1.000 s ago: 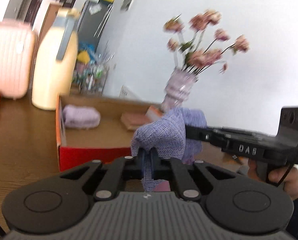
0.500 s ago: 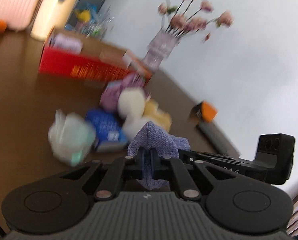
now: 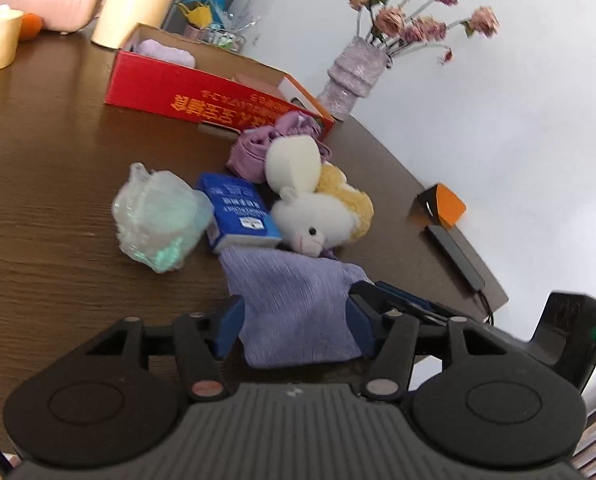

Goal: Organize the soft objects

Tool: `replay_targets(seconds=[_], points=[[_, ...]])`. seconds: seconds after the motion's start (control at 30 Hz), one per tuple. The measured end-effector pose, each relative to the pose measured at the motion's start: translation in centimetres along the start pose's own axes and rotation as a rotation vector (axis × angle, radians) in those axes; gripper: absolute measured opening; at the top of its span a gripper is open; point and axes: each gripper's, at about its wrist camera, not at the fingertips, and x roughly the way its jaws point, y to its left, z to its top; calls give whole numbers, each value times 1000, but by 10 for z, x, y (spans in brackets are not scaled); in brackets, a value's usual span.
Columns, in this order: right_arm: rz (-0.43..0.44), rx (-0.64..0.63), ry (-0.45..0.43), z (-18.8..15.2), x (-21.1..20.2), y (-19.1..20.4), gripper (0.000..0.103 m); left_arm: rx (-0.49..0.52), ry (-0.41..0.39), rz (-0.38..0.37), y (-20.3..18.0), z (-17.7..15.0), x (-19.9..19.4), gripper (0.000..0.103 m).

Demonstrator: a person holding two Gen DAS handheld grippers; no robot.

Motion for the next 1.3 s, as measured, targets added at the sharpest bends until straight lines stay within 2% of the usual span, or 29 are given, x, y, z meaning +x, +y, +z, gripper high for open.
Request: replay_targets(seconds=[0.1,0.2,0.23,0.3,0.37,0.43,0.5,0.6,0.7,0.8,0.9,1.03,1.13,1.17,1.3], points=[[-31,-35,9,-3,2,1,47,45,10,17,-6,-5,10,56],[-36,-57,16,-9,4,3,46,79,8,59,-5,-10,16,40],[-40,-72,23,-10,7,5,44,75,11,54,-4,-11,18,39],[-70,-136,25,-14,10,14,29,65,16,43,0,-12,19,40],[-108,-213,24,-16,13,23,26,88,-5,51,-2,-12,16,38],[-115,-240,19,-18,15,27,24,145,-33,75,-6,-11,11,22],[-113,-245,12,-18,18,29,23,202,-36,65,-10,-11,9,13],[-101,-230,-2,-18,20,28,19,257,9,67,-15,-12,14,11],[-84,-214,-3,-16,20,28,10,250,7,42,-10,-10,11,10],[-35,-182,-9,-8,19,29,9,252,-11,15,-10,-1,5,10],[33,-167,-53,16,12,35,9,281,-58,-26,-15,18,-4,10],[69,-191,-88,72,26,42,9,314,-137,-82,-14,68,-12,10],[83,-232,-99,124,51,50,7,325,-169,-46,-10,117,0,10],[87,-258,-111,138,59,53,3,326,-179,-39,-6,134,6,10],[82,-346,-117,196,119,60,2,292,-203,38,20,196,37,10]])
